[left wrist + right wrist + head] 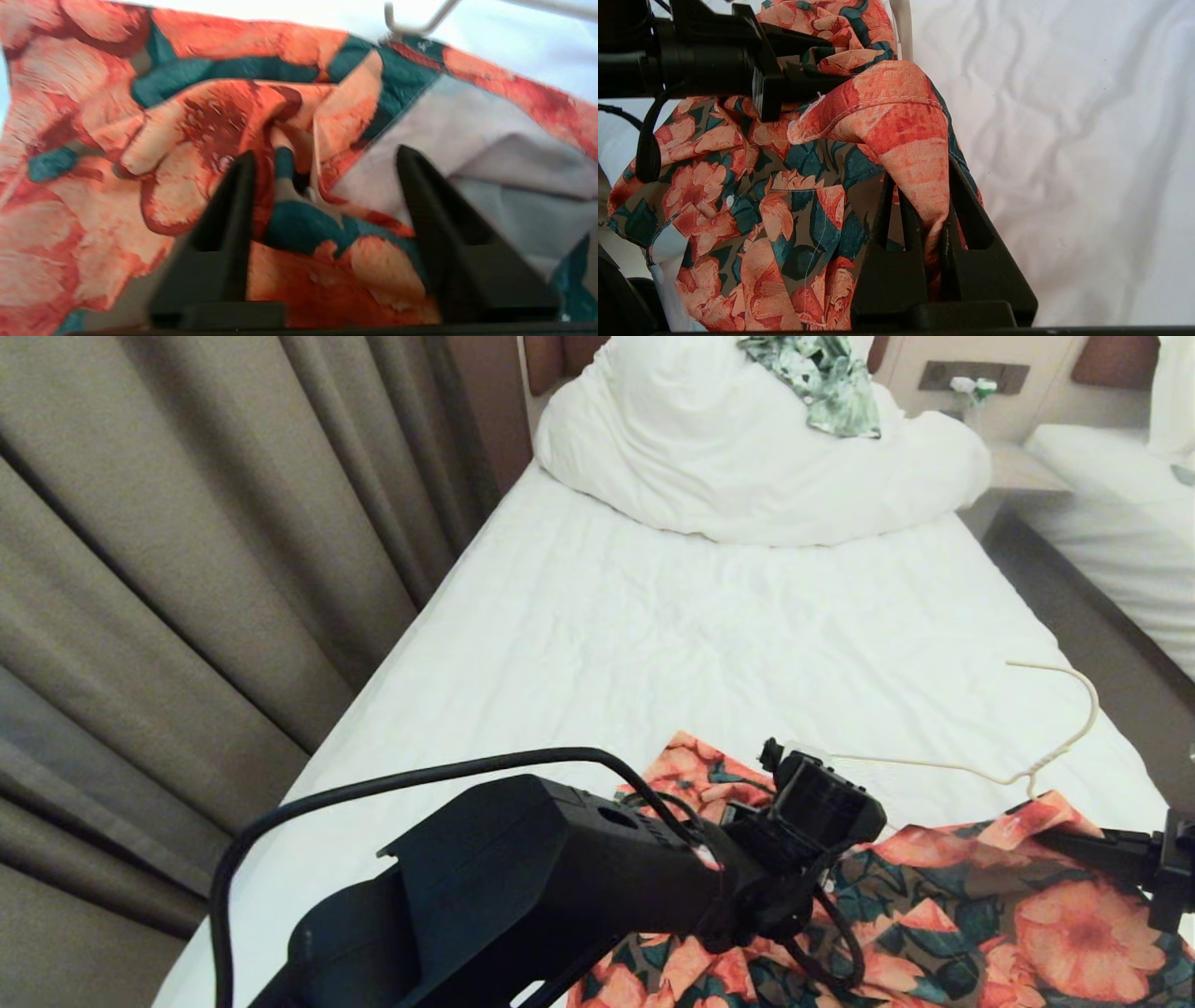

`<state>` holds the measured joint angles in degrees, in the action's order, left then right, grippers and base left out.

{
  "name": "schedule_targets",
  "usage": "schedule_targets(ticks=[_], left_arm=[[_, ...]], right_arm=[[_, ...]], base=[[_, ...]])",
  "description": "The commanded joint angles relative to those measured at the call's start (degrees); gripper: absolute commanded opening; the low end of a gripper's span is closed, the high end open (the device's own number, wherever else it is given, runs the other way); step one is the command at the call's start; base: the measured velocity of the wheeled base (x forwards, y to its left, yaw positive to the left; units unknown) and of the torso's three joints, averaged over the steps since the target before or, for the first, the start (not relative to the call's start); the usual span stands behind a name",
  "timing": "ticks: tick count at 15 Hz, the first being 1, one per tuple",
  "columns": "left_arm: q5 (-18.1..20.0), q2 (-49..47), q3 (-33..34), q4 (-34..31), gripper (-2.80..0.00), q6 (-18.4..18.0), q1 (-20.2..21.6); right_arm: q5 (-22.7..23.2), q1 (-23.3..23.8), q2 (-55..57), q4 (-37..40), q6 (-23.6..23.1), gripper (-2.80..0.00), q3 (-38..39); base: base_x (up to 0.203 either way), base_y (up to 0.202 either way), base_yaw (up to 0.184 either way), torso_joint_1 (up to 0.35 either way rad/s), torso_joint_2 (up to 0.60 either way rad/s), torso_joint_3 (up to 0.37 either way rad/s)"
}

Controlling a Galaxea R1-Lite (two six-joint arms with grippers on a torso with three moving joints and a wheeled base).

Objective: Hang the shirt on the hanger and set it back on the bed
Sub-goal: Hook the other side of the shirt onto the hanger

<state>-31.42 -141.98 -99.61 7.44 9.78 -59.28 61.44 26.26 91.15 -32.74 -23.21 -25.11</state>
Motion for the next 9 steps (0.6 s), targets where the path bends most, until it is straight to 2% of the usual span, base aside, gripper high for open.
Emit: schedule_targets(ticks=[1, 5, 6, 7, 9], left_arm=[[-0.13, -0.29, 0.45, 0.10, 0.00, 0.07, -0.04], [-0.14, -1.23, 1.72, 3.01, 0.00, -0.36, 0.04], [-0.14, -1.38, 2.05, 3.37, -0.50, -0.37, 0.04], [-0.14, -1.61, 2.36, 3.76, -2.80, -0.35, 0.04], [-0.14, -1.81, 2.49, 4.34, -2.80, -0.37, 0.05]], right_arm=[[0.35, 0.02, -0.18, -0.22, -0.17, -2.80, -0.11], [0.41, 0.10, -0.45, -0.15, -0.17, -2.80, -0.02], [0.43, 0.19, -0.45, -0.17, -0.17, -2.80, -0.07], [0.43, 0.19, -0.45, -0.20, -0.17, -2.80, -0.10], [0.43, 0.19, -0.45, -0.22, -0.17, -2.80, -0.11]], base=[[0.000, 0.000, 0.000, 0.000, 0.00, 0.000], [0.000, 0.000, 0.000, 0.000, 0.00, 0.000], [0.000, 0.000, 0.000, 0.000, 0.00, 0.000], [0.000, 0.000, 0.000, 0.000, 0.00, 0.000], [0.000, 0.000, 0.000, 0.000, 0.00, 0.000]])
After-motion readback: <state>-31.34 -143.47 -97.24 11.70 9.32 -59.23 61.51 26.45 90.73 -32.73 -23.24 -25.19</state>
